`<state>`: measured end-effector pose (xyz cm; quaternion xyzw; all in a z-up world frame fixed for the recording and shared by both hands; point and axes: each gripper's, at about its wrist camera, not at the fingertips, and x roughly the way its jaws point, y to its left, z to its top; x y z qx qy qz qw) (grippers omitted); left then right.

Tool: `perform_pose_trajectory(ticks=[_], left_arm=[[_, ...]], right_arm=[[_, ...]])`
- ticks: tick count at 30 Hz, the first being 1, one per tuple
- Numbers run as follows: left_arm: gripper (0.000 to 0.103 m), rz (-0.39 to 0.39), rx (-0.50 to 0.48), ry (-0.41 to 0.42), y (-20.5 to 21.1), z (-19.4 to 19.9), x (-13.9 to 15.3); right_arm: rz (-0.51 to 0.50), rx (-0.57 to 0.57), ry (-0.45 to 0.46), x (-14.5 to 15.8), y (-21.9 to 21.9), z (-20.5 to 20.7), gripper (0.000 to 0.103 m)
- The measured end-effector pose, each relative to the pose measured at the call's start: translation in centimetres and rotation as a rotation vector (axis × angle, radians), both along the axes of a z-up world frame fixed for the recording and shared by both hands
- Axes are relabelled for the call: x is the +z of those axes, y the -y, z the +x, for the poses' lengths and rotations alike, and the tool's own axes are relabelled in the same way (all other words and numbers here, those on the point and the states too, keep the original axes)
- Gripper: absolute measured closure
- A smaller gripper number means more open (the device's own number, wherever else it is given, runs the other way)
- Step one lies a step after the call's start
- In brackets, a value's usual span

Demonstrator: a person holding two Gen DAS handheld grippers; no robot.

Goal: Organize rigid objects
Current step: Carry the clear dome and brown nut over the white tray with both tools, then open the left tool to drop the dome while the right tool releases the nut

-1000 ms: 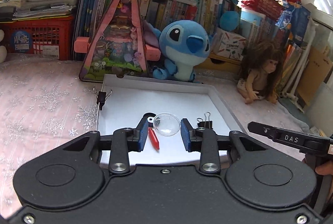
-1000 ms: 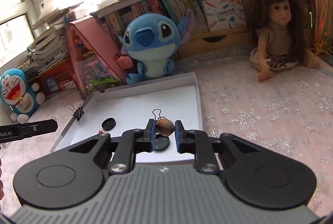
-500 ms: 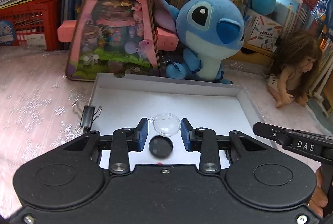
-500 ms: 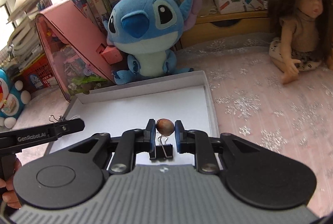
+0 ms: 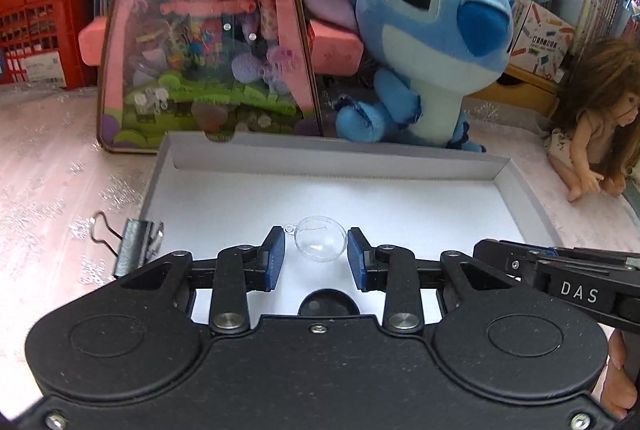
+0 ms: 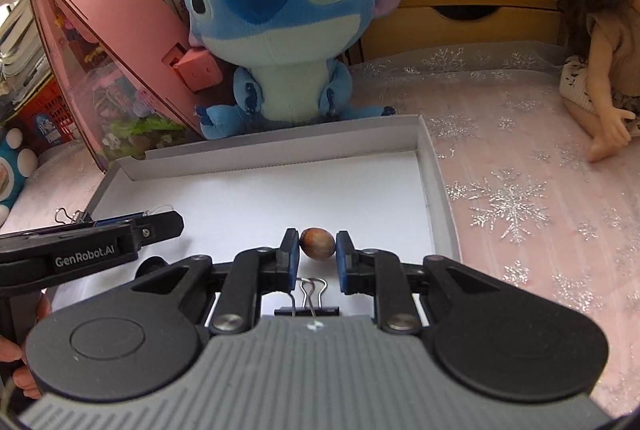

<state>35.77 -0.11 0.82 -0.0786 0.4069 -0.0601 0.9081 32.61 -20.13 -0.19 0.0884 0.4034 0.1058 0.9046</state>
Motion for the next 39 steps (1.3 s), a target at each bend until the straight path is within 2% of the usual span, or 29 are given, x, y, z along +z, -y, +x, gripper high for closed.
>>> perform_pose_trajectory(ticks=[5, 8, 9, 10, 12, 16, 18, 21, 32, 39], left_arm=[[0.071, 0.025, -0.019, 0.024, 0.5, -0.2, -0.2], [0.071, 0.019, -0.016, 0.019, 0.5, -0.2, -0.1], [0.071, 0.016, -0.014, 0.016, 0.5, -0.3, 0.0], [0.069, 0.016, -0.015, 0.017, 0.5, -0.5, 0.2], [0.060, 0.018, -0.022, 0.030, 0.5, -1.0, 0.6], [0.051, 0.033, -0.031, 0.064, 0.4, -2.7, 1.7], [0.040, 0.034, -0.035, 0.081, 0.4, -3.8, 2.2], [0.032, 0.033, -0.042, 0.110, 0.4, -6.0, 3.2], [0.026, 0.012, -0.075, 0.151, 0.1, -13.8, 4.7], [0.025, 0.033, -0.095, 0.169, 0.2, -18.1, 4.6]], right_arm=[[-0.004, 0.007, 0.004, -0.3, -0.1, 0.2, 0.080], [0.026, 0.003, 0.012, -0.3, 0.2, 0.0, 0.073], [0.037, -0.004, 0.014, -0.2, 0.4, -0.1, 0.064], [0.045, -0.007, 0.015, 0.0, 0.5, -0.2, 0.059], [0.053, -0.010, 0.026, 0.4, 0.7, -0.6, 0.055], [0.054, -0.010, 0.060, 1.3, 1.0, -2.1, 0.049], [0.048, -0.007, 0.078, 1.8, 1.1, -3.1, 0.044], [0.029, 0.006, 0.113, 2.6, 1.2, -4.9, 0.037], [-0.024, 0.067, 0.187, 3.8, 0.7, -11.8, 0.026], [-0.054, 0.083, 0.206, 3.8, 0.3, -15.1, 0.021]])
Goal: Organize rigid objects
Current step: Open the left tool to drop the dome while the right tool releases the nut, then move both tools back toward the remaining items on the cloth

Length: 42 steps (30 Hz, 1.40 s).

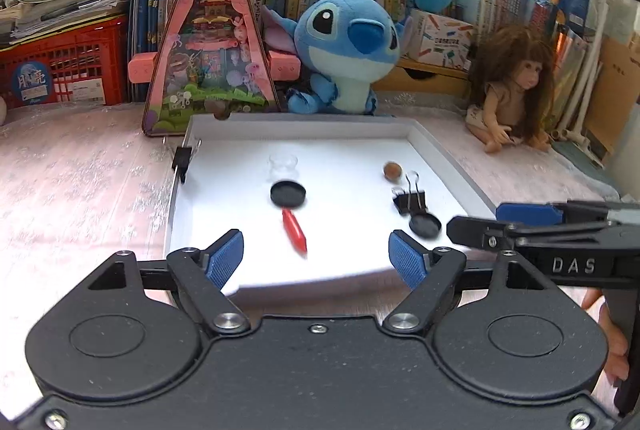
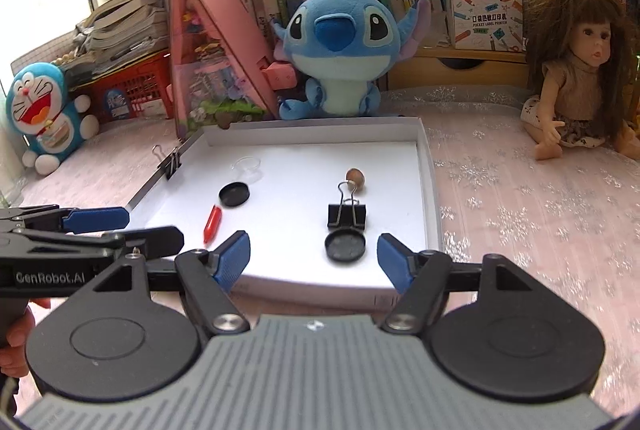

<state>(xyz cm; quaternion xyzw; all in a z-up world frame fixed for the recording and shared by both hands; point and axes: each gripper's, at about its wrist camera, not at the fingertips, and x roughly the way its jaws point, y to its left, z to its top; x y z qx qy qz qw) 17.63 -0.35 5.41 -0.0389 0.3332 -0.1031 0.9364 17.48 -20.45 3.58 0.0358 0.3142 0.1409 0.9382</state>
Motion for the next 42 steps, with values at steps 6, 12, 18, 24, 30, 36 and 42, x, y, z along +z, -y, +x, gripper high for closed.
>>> perform_pose_trajectory(ticks=[6, 12, 18, 24, 30, 36, 42], left_arm=[[0.024, 0.005, -0.019, -0.001, 0.0, -3.0, -0.5], [0.023, 0.039, -0.028, 0.050, 0.0, -6.2, -0.8], [0.022, 0.061, -0.027, 0.105, 0.3, -9.2, -1.7], [0.022, 0.060, 0.008, 0.133, 0.2, -12.4, -3.2], [0.022, 0.061, 0.042, 0.136, -0.3, -15.4, -4.9], [0.022, 0.077, 0.061, 0.171, -0.7, -17.4, -5.8], [0.029, 0.090, 0.057, 0.197, -0.6, -18.4, -6.4]], right_arm=[[-0.018, 0.015, 0.021, -0.1, -0.1, -2.5, 0.018], [-0.042, 0.025, 0.054, -0.4, 0.0, -4.9, 0.015], [-0.081, 0.018, 0.083, -1.9, -0.2, -7.4, 0.014], [-0.103, -0.008, 0.112, -3.6, -0.4, -10.4, 0.013], [-0.080, -0.090, 0.183, -5.0, -0.6, -14.0, 0.008], [-0.089, -0.165, 0.247, -6.0, -1.0, -16.4, 0.008], [-0.143, -0.153, 0.263, -6.8, -1.8, -17.4, 0.008]])
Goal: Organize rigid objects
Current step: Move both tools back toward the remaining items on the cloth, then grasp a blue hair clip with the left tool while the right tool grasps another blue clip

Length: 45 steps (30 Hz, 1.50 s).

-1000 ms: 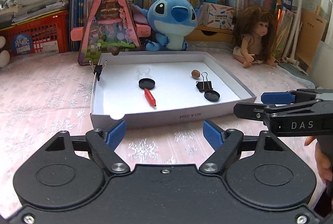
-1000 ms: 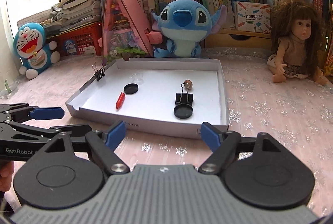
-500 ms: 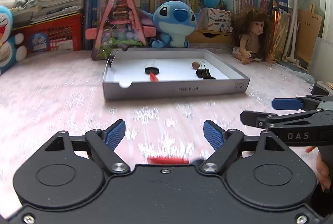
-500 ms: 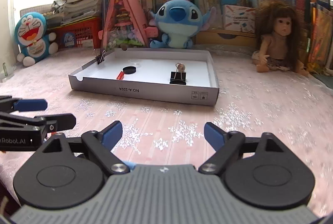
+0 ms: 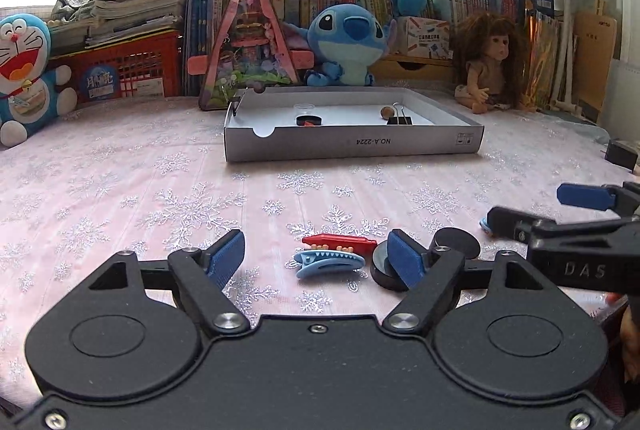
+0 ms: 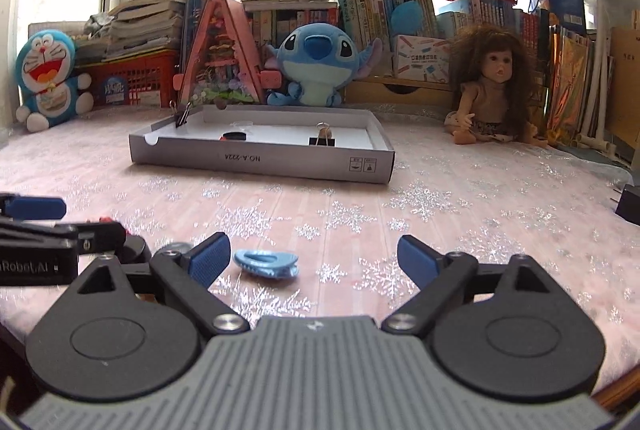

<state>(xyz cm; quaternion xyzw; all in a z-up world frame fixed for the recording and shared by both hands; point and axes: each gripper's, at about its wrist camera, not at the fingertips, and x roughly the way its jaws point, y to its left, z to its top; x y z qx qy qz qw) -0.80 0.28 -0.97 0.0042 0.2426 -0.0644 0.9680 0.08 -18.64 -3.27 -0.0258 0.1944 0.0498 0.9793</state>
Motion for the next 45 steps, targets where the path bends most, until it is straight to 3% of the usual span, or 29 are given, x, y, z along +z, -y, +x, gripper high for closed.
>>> perform_pose_trajectory(ticks=[7, 12, 18, 26, 32, 37, 45], left_arm=[[0.043, -0.022, 0.008, 0.051, -0.6, -0.6, 0.5], [0.050, -0.007, -0.003, 0.037, -0.5, -0.8, 0.2], [0.051, 0.021, -0.016, 0.028, -0.1, -1.1, -0.2], [0.052, 0.003, -0.002, 0.021, 0.0, -0.8, -0.3], [0.063, 0.006, 0.004, 0.017, -0.1, -0.7, -0.3], [0.063, 0.037, 0.005, 0.028, -0.2, -1.1, -0.1], [0.063, 0.028, -0.007, -0.009, -0.3, -0.6, -0.7]], right_arm=[[0.000, -0.007, -0.008, -0.4, -0.2, -0.1, 0.009], [0.025, 0.011, -0.026, -0.5, -0.2, 0.0, 0.012], [0.050, 0.013, -0.038, -0.7, -0.6, 0.2, 0.016], [0.062, -0.037, -0.051, -0.8, -0.6, 0.5, 0.023], [0.055, -0.068, -0.047, -0.9, -1.1, 0.5, 0.024], [0.066, -0.073, -0.049, -0.9, -1.1, 0.5, 0.024], [0.075, -0.058, -0.047, -0.9, -1.3, 0.4, 0.037]])
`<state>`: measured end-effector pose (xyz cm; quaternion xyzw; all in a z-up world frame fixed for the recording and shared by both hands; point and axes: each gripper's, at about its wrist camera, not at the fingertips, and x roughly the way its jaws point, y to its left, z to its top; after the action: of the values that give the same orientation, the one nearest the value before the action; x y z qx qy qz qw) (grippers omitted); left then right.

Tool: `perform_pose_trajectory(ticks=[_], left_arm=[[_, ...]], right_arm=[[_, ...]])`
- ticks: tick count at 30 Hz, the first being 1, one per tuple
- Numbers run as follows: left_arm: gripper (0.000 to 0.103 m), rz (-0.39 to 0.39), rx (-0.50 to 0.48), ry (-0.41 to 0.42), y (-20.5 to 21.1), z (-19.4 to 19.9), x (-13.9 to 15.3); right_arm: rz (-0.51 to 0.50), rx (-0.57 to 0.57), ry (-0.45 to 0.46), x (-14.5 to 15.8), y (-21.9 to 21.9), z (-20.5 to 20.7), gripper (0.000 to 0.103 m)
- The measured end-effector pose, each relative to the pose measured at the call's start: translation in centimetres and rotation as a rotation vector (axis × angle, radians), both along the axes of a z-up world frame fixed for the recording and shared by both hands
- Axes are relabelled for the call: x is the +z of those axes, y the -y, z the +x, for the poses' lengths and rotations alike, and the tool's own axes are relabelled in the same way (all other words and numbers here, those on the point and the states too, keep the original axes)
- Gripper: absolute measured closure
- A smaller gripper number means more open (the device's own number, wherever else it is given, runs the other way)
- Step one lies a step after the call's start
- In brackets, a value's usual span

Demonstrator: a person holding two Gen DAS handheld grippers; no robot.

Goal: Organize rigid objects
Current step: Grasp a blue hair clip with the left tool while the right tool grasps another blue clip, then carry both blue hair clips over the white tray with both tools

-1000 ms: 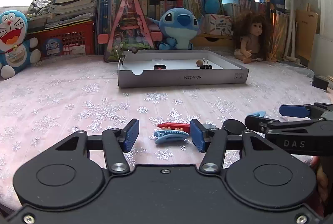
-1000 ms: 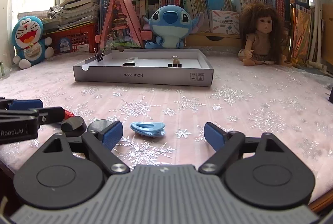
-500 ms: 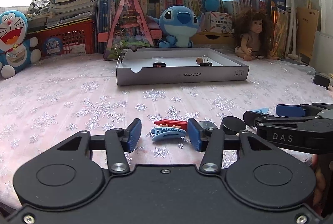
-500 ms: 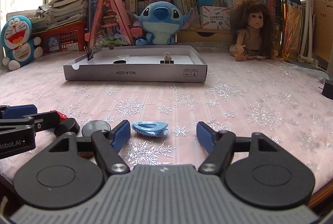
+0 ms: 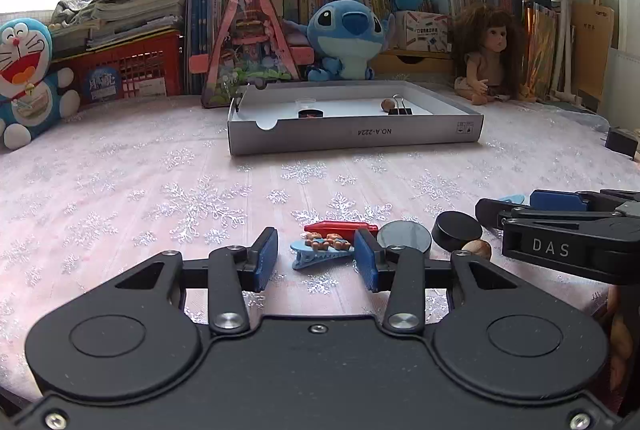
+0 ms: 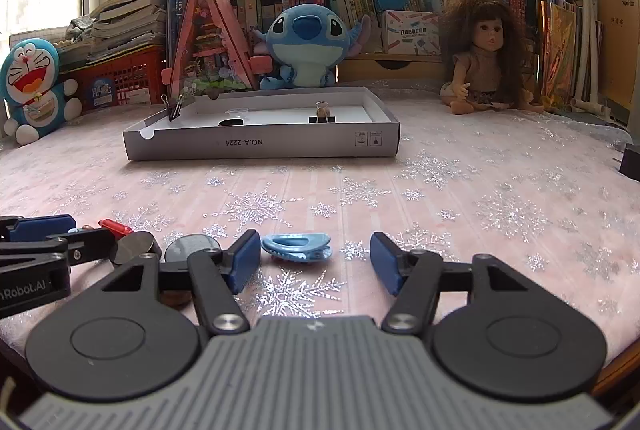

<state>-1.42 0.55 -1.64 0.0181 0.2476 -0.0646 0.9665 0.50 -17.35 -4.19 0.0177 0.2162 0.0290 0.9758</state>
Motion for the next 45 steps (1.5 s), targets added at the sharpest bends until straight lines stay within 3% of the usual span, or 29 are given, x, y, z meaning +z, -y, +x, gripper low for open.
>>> perform_pose_trajectory(ticks=[8, 10, 14, 31, 45], left_arm=[[0.063, 0.003, 0.001, 0.002, 0.1, -0.1, -0.2], [0.071, -0.001, 0.001, 0.006, 0.1, -0.1, -0.3], [0.074, -0.005, 0.015, 0.016, 0.1, -0.2, -0.2], [0.074, -0.016, 0.049, 0.029, -1.0, 1.6, 2.0], [0.074, -0.112, 0.060, -0.025, -2.9, 6.2, 5.0]], right_arm=[[0.000, 0.038, 0.008, 0.0, -0.4, -0.2, 0.042], [0.002, 0.046, 0.008, 0.0, -0.6, -0.3, 0.044], [0.001, 0.044, 0.010, 0.0, -0.9, -0.3, 0.059], [-0.003, 0.031, 0.025, 1.6, 0.5, 0.5, 0.060], [0.055, 0.013, 0.005, 3.8, 3.8, 3.3, 0.060]])
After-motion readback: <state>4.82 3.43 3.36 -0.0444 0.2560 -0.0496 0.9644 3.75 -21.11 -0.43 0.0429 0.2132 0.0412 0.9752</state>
